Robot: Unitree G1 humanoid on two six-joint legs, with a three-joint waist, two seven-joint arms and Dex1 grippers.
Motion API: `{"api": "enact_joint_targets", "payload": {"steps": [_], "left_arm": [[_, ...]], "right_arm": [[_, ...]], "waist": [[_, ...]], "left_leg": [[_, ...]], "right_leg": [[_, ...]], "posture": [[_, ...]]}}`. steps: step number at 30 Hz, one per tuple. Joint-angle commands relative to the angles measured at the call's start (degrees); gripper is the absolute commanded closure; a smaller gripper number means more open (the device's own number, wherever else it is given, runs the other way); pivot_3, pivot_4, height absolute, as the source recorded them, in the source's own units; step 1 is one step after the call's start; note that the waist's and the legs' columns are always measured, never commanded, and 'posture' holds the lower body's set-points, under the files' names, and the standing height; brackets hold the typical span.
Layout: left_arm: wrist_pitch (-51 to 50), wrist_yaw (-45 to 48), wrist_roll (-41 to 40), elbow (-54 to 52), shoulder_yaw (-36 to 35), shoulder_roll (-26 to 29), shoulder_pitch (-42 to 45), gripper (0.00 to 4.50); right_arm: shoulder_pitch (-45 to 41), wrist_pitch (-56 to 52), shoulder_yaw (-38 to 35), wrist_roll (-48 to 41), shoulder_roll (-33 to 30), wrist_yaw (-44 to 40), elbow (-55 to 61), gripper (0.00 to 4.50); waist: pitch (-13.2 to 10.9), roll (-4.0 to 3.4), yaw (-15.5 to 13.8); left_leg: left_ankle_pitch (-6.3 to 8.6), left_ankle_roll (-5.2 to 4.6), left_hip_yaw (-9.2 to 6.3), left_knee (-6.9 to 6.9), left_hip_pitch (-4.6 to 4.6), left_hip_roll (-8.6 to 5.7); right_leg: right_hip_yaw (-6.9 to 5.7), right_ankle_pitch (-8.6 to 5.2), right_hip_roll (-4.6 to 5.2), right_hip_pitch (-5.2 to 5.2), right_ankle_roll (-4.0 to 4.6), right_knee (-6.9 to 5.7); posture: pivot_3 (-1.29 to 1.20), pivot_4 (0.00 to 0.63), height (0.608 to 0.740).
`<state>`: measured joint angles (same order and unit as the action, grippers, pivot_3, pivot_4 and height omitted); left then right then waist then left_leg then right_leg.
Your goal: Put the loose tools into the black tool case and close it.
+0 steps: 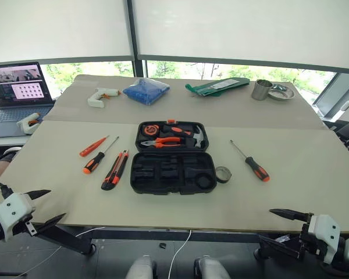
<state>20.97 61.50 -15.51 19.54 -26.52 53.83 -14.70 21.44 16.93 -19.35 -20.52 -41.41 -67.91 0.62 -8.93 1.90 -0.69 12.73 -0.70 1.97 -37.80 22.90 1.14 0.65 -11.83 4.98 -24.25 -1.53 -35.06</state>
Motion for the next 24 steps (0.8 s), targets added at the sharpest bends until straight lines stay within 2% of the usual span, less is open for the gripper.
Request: {"api": "enact_joint_targets", "payload": {"steps": [1,2,4,9,14,18,21,24], "left_arm": [[-7.3,-2.9,-4.3,-4.7,-2.0,-1.3,0.2,0.00],[-14.1,-4.7,-8.5,-7.7,-3.5,-2.5,-0.5,0.00],[-23.3,-7.8,-14.2,-13.1,-7.2,-5.6,-3.9,0.00],[-36.9,-17.1,-18.9,-18.7,-15.2,-10.2,-9.3,0.00],[-45.9,-20.9,-21.3,-21.4,-17.2,-9.0,-7.2,0.00],[-53.8,-23.4,-23.7,-23.0,-13.6,-5.4,2.7,0.00],[-61.1,-26.7,-22.0,-22.6,-5.8,-2.2,13.6,0.00],[-66.8,-27.7,-20.2,-19.8,2.1,-1.2,22.7,0.00]], "right_arm": [[-2.7,-0.5,1.4,-2.3,1.0,1.4,4.4,0.01],[-4.3,-6.1,2.8,-8.9,1.0,1.4,9.9,0.01],[-8.9,-11.3,5.3,-14.6,2.4,4.8,18.4,0.01],[-13.8,-13.7,7.5,-12.5,6.9,13.2,23.8,0.01],[-12.5,-13.9,7.4,-11.6,8.0,14.7,24.9,0.01],[-13.0,-13.6,8.5,-11.1,7.2,13.9,25.7,0.01],[-14.7,-14.5,9.2,-11.2,7.5,15.3,26.1,0.01],[-15.2,-14.8,10.1,-10.6,7.9,16.4,26.5,0.01]], "waist": [[0.0,0.00,0.0],[0.0,0.00,0.1],[0.0,-0.02,0.9],[0.1,0.36,1.3],[0.2,0.47,-0.4],[0.3,0.56,-0.8],[0.3,0.63,-0.9],[0.3,0.63,-0.5]], "left_leg": [[0.00,0.00,0.00,0.00,0.00,0.00],[0.00,0.00,0.00,0.00,0.00,0.00],[-0.02,-0.04,-0.13,0.00,-0.02,0.21],[0.13,0.23,-0.07,-0.01,-0.22,0.75],[0.30,0.48,0.26,-0.01,-0.21,0.76],[0.29,0.48,0.33,-0.05,-0.22,0.80],[0.29,0.49,0.43,-0.07,-0.40,0.81],[0.28,0.48,0.55,-0.07,-0.55,0.77]], "right_leg": [[0.00,0.00,0.00,0.00,0.00,0.00],[0.00,0.00,-0.01,0.00,0.00,0.00],[0.09,0.03,-0.01,-0.05,-0.03,-0.10],[-0.02,0.09,-0.49,-0.01,-0.04,-0.07],[-0.15,-0.04,-0.58,-0.05,0.13,-0.11],[-0.18,-0.16,-0.57,-0.02,0.39,-0.12],[-0.15,-0.11,-0.59,0.05,0.40,-0.25],[-0.02,-0.09,-0.63,0.10,0.41,-0.36]], "posture": [[0.00,0.150,0.740],[0.00,0.150,0.740],[0.00,0.150,0.740],[0.00,0.150,0.740],[0.00,0.150,0.740],[0.00,0.150,0.740],[0.00,0.150,0.740],[0.00,0.150,0.740]]}}
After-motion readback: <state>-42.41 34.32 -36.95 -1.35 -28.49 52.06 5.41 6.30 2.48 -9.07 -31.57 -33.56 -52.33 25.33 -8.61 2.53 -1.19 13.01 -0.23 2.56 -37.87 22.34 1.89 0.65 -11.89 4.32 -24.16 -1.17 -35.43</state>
